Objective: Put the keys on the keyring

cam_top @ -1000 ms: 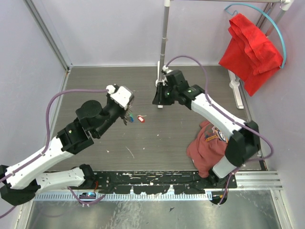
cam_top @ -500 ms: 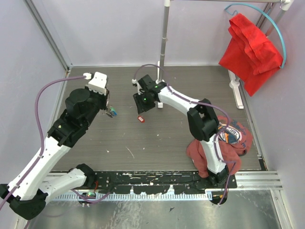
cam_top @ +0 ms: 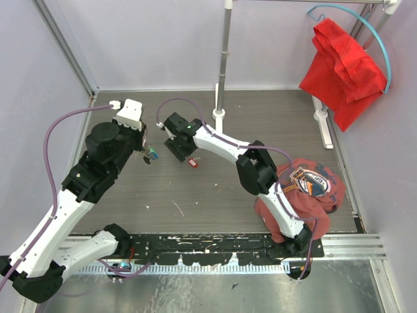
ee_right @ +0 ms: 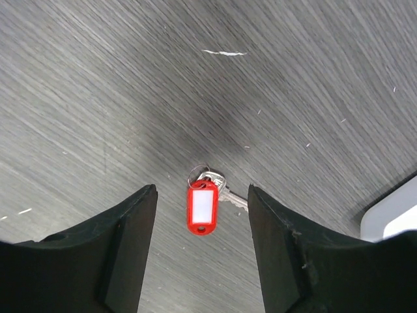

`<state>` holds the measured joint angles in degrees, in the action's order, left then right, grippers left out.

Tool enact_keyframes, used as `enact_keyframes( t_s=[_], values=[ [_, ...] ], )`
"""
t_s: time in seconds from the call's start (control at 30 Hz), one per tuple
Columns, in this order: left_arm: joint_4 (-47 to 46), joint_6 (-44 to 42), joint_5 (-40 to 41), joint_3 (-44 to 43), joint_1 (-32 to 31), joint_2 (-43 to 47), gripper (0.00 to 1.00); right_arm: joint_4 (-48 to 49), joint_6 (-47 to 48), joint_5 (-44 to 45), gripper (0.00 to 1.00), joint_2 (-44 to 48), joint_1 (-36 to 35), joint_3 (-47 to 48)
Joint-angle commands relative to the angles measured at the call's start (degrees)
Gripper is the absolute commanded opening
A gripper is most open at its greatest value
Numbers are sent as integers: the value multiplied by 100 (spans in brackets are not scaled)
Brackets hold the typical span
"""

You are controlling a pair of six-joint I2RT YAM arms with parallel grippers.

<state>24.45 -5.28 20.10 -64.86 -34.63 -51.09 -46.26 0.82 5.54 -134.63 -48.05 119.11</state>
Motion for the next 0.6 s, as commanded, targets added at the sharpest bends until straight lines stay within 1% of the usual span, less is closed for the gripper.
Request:
enact_keyframes(
  t_s=[0.0,0.17,0.27,0.47,0.57],
  values=[
    [-115,44,-24,-273,18,22,0,-103,393,612,63,-213,-134,418],
    [-141,34,-47,-239,27,9,0,-126,524,640,61,-393,-191,592],
    [-155,18,-41,-226,31,16,0,-137,562,900,59,-444,-193,597],
    [-168,9,-77,-221,27,12,0,-252,617,1032,49,-479,-184,618],
    [-175,5,-96,-222,24,20,0,-314,613,975,46,-468,-187,590]
  ],
)
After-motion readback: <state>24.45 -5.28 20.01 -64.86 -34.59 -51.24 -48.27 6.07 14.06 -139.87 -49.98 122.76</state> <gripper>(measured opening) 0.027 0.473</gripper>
